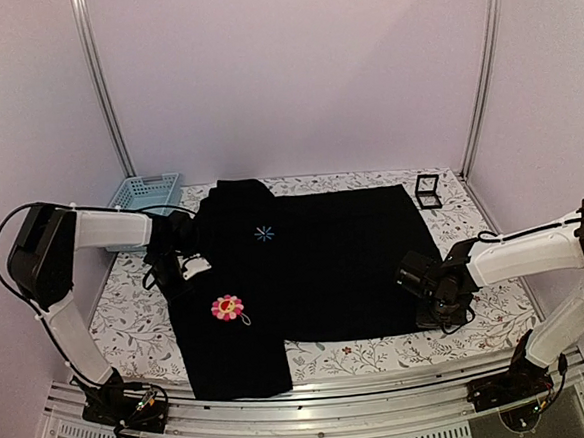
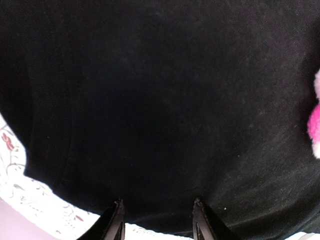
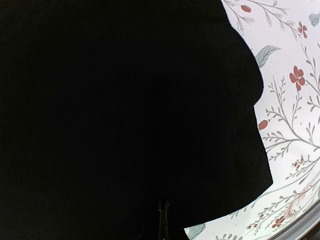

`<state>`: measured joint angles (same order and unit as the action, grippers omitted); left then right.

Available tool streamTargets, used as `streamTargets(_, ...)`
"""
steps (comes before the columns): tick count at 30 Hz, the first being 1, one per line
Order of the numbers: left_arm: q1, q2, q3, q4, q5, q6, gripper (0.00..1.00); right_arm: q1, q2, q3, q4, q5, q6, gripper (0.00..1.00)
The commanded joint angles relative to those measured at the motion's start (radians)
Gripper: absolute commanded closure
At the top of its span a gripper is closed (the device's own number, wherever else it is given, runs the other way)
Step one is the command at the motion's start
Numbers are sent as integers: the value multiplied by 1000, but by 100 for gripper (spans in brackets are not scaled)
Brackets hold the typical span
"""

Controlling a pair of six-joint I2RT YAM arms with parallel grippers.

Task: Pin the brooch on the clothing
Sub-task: Smooth out the clothing with brooches at the center of the board, then reset both arms

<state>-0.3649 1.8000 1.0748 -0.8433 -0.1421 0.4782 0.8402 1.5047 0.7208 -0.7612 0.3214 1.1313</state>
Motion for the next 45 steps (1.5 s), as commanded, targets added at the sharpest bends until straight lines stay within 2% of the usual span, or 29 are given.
streamTargets(1, -13, -25, -76, -56, -28, 9, 53, 11, 55, -64, -67, -141, 107, 100)
streamTargets(5, -13, -78, -118, -68, -59, 46, 52, 35, 22, -51, -88, -192, 131, 100)
streamTargets(9, -12, -79, -119, -86, -73, 63, 51, 57, 43, 14, -187, -204, 138, 100)
streamTargets(14, -7, -75, -91, -89, -107, 85, 47, 71, 56, 121, -296, -171, 120, 100)
streamTargets(18, 0, -65, -20, -118, -99, 89, 45, 56, 15, 212, -357, -72, 107, 100)
streamTargets(21, 1, -55, 39, -144, -65, 84, 45, 1, 0, 247, -328, -26, 54, 100)
streamTargets(27, 2, -29, 138, -121, 45, 51, 45, -177, 15, 248, -99, 40, -161, 93)
streamTargets(29, 12, -27, 171, -80, 88, 32, 44, -259, 10, 258, -4, 70, -234, 84)
streamTargets(30, 20, -28, 188, -45, 111, 17, 43, -299, 3, 259, 51, 86, -267, 74)
streamTargets(32, 43, -32, 223, 57, 133, -38, 39, -396, -36, 237, 214, 114, -374, 36)
streamTargets(33, 60, -37, 226, 130, 134, -79, 38, -446, -55, 211, 305, 117, -415, 22)
streamTargets(34, 76, -42, 222, 207, 134, -131, 34, -500, -83, 181, 410, 110, -480, 11)
streamTargets(35, 94, -46, 215, 285, 153, -197, 29, -550, -106, 143, 509, 91, -515, 6)
streamTargets(36, 112, -50, 205, 370, 173, -243, 20, -622, -144, 103, 603, 63, -553, 2)
streamTargets(37, 124, -56, 189, 441, 174, -291, 5, -678, -176, 63, 696, 26, -588, 1)
streamTargets(38, 138, -65, 169, 516, 165, -336, 1, -731, -199, 22, 783, -24, -601, 1)
streamTargets(41, 156, -103, 75, 709, 130, -415, 0, -847, -267, -68, 975, -136, -627, 1)
streamTargets(45, 157, -163, -104, 992, 42, -473, 0, -868, -302, -125, 1060, -84, -695, 1)
